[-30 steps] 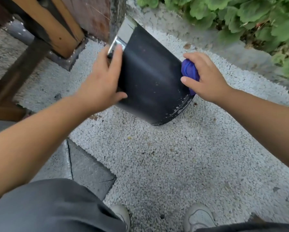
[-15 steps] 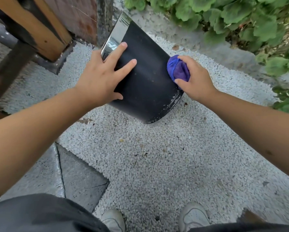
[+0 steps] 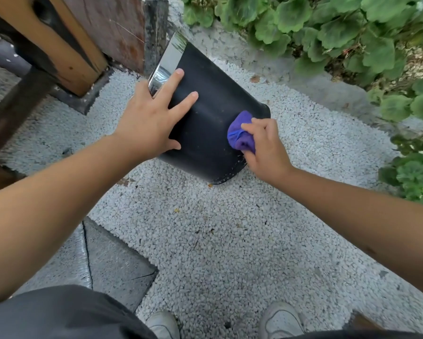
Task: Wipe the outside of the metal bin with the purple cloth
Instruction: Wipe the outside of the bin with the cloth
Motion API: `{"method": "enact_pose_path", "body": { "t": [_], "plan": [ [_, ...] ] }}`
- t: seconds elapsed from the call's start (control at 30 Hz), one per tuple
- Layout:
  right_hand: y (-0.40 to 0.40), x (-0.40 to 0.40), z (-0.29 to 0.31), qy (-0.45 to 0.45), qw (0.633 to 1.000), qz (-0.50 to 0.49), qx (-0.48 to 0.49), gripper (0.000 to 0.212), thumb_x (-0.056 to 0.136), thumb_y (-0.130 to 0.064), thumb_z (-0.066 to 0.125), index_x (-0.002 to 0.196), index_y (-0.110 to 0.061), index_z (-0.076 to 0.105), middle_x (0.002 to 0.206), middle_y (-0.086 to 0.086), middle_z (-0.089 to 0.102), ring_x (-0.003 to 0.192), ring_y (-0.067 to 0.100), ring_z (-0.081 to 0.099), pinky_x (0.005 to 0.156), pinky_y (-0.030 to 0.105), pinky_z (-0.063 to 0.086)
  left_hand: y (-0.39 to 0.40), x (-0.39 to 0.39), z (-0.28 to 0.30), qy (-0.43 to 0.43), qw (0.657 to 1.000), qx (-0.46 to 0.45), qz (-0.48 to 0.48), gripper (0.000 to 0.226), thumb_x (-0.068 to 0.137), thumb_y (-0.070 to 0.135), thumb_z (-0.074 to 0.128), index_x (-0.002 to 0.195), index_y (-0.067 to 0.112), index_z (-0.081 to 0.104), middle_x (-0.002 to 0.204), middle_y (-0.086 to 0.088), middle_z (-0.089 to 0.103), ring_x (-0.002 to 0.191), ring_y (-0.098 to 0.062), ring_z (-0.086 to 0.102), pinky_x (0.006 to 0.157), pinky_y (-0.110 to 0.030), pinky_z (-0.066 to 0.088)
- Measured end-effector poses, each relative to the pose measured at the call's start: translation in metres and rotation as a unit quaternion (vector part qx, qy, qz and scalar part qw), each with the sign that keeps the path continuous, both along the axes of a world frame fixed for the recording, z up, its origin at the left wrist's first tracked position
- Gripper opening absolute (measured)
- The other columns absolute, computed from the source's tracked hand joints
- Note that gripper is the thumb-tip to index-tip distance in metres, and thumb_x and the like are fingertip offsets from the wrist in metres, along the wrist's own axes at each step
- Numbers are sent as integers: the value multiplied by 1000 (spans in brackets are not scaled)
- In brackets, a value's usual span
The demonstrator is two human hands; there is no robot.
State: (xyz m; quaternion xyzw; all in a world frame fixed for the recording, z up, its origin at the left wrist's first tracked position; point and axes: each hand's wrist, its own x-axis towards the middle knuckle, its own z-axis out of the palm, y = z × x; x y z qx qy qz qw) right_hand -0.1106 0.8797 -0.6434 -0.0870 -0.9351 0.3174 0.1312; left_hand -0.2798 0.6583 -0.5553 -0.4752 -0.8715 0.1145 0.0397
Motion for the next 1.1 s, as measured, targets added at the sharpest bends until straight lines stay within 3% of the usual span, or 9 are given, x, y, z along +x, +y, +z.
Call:
{"method": "enact_pose_path", "body": {
  "t": [0.17, 0.23, 0.37, 0.53, 0.63, 0.7, 0.8, 0.93, 1.1],
  "plan": [
    [-16, 7, -12, 7, 995, 70, 75, 54, 71, 12, 68, 123, 0, 59, 124, 31, 49, 122, 49, 47, 102, 58, 41, -2, -4, -2, -30, 999, 29, 17, 127, 57, 46, 93, 157, 19, 20, 164, -21, 5, 122, -58, 35, 102, -63, 37],
    [-15, 5, -12, 17, 992, 72, 97, 56, 66, 14, 69, 119, -3, 63, 121, 28, 54, 115, 49, 50, 96, 61, 42, -6, -10, -2, -117, 982, 125, 82, 125, 62, 36, 93, 157, 11, 15, 163, -23, 8, 140, -50, 26, 114, -57, 29],
    [-7, -4, -6, -3, 998, 50, 40, 55, 72, 7, 67, 124, -5, 54, 126, 22, 48, 115, 37, 48, 101, 45, 42, -23, -21, -5, -213, 926, 250, 188, 111, 76, 25, 84, 159, 15, 11, 146, -13, 49, 132, -33, 46, 100, -36, 39],
    [13, -16, 4, -63, 996, -6, -62, 63, 75, -8, 70, 134, -13, 46, 124, 8, 48, 110, 15, 50, 95, 21, 38, -37, -17, -20, -339, 877, 284, 188, 113, 84, 14, 78, 158, 28, -5, 167, 1, 14, 150, -10, 15, 112, -25, 19],
    [36, -26, 15, -14, 976, -137, -168, 59, 72, -13, 69, 123, -30, 45, 110, -8, 56, 90, -5, 55, 76, 6, 40, -40, -13, -24, -416, 816, 356, 184, 95, 82, 14, 76, 153, 27, 14, 154, 0, 44, 139, -15, 44, 113, -35, 36],
    [56, -35, 20, 15, 964, -206, -165, 49, 74, -13, 66, 116, -29, 46, 108, -5, 54, 91, 4, 55, 74, 13, 42, -39, -7, -24, -429, 799, 387, 167, 81, 78, 18, 74, 146, 32, 32, 132, 17, 61, 114, -10, 64, 100, -40, 51],
    [64, -40, 12, -59, 984, -141, -87, 45, 80, -19, 68, 122, -17, 53, 117, 1, 44, 103, 13, 45, 87, 20, 38, -41, 7, -26, -362, 862, 324, 144, 101, 79, 27, 77, 150, 57, 12, 113, 31, 59, 95, 9, 62, 75, -13, 50],
    [54, -28, -10, -70, 981, -127, -131, 48, 84, -16, 68, 128, -17, 49, 126, 2, 42, 109, 8, 41, 96, 19, 33, -44, 22, -36, -228, 950, 191, 92, 122, 76, 21, 83, 153, 47, -7, 101, -3, 52, 80, -25, 56, 62, -31, 38],
    [53, -16, -16, -63, 981, -130, -129, 46, 80, -14, 71, 122, -21, 53, 119, 0, 46, 101, 7, 44, 83, 10, 31, -38, 22, -35, -225, 952, 183, 100, 127, 78, 17, 82, 146, 56, -18, 96, -10, 56, 71, -22, 50, 59, -33, 38]
  ]
}}
